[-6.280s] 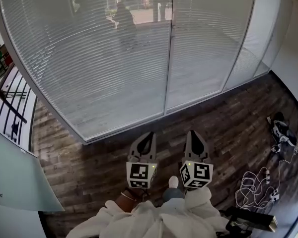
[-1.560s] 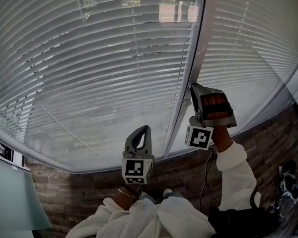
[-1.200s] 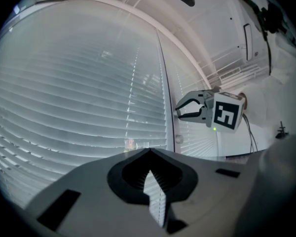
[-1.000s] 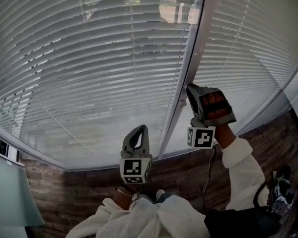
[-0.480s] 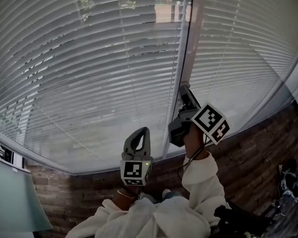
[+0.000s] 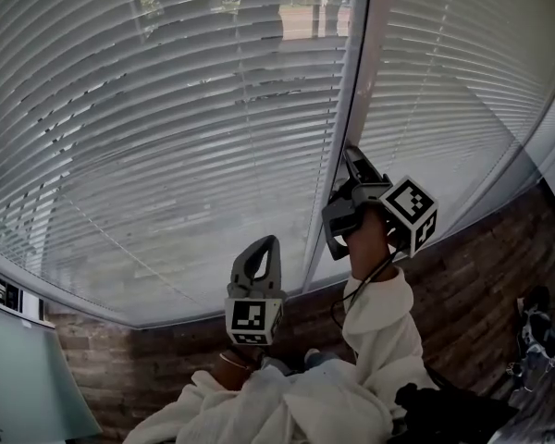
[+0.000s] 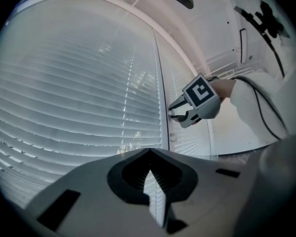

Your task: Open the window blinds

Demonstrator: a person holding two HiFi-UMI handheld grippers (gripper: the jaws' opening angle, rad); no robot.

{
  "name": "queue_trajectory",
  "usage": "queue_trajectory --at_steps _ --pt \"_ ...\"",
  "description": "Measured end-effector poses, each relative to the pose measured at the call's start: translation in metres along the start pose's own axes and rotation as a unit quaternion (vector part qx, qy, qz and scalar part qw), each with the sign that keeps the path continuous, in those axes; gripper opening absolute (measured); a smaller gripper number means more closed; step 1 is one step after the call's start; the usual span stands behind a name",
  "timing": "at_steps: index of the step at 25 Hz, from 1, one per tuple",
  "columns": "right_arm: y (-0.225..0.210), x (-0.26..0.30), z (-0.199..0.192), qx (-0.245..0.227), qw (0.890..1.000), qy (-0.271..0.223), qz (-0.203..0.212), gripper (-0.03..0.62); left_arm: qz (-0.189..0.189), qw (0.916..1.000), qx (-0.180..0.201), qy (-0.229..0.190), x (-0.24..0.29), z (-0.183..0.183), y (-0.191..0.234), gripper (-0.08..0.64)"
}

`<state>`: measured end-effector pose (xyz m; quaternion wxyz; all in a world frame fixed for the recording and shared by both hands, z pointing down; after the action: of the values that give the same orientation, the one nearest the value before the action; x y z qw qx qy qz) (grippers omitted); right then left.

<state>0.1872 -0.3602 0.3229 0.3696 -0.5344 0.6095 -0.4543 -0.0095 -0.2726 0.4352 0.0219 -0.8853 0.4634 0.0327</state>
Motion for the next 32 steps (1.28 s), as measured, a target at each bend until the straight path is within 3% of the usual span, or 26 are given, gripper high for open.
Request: queue_trajectory --at_steps 3,8,12,15,18,23,25,32 --pt "0.001 -0.001 0.0 -0.036 0.999 -0.008 0.002 0.13 -0.001 1.0 0.0 0.0 -0.001 -0.001 0.004 -0.002" --pt "0.006 0.0 0.0 -0.167 0.986 -0.01 0.005 0.129 0.005 1.0 0.002 -0.005 0.0 -0.001 0.013 -0.002" --pt "0.008 0.0 -0.002 -0.31 0.95 -0.019 -0.01 0.129 0.003 0.9999 0.007 -0.007 0.002 0.001 0.01 -0.002" --pt "0.009 -0.001 -0.003 -0.39 0.92 -0.03 -0.026 0.129 0.007 0.9998 0.015 -0.01 0.0 0.003 0.01 -0.002" --pt "0.012 -0.002 -0.005 -0.471 0.88 -0.04 -0.04 0.129 0.013 0.9997 0.017 -0.008 -0.002 0.002 0.01 -0.002" --pt "0.014 -0.001 -0.01 -0.624 0.777 -0.055 -0.065 0.129 0.022 0.9996 0.019 -0.005 -0.006 0.001 0.013 -0.002" --pt "0.015 -0.001 -0.012 -0.664 0.742 -0.056 -0.07 0.129 0.025 0.9995 0.02 -0.004 -0.006 0.001 0.014 -0.002" --pt "0.019 -0.001 -0.017 -0.761 0.641 -0.064 -0.077 0.129 0.034 0.9992 0.019 -0.002 -0.008 0.0 0.016 -0.002"
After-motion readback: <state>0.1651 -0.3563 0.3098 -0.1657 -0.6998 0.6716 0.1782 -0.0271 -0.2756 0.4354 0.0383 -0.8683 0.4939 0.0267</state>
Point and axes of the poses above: the fingertips, and each gripper's own axes: x forward along the fingers, y to its left, z out of its top, the point moved 5 cm from there along -x, backward along the fingers, and after that the axes turned 6 degrees about -z, right-handed, at the moved point
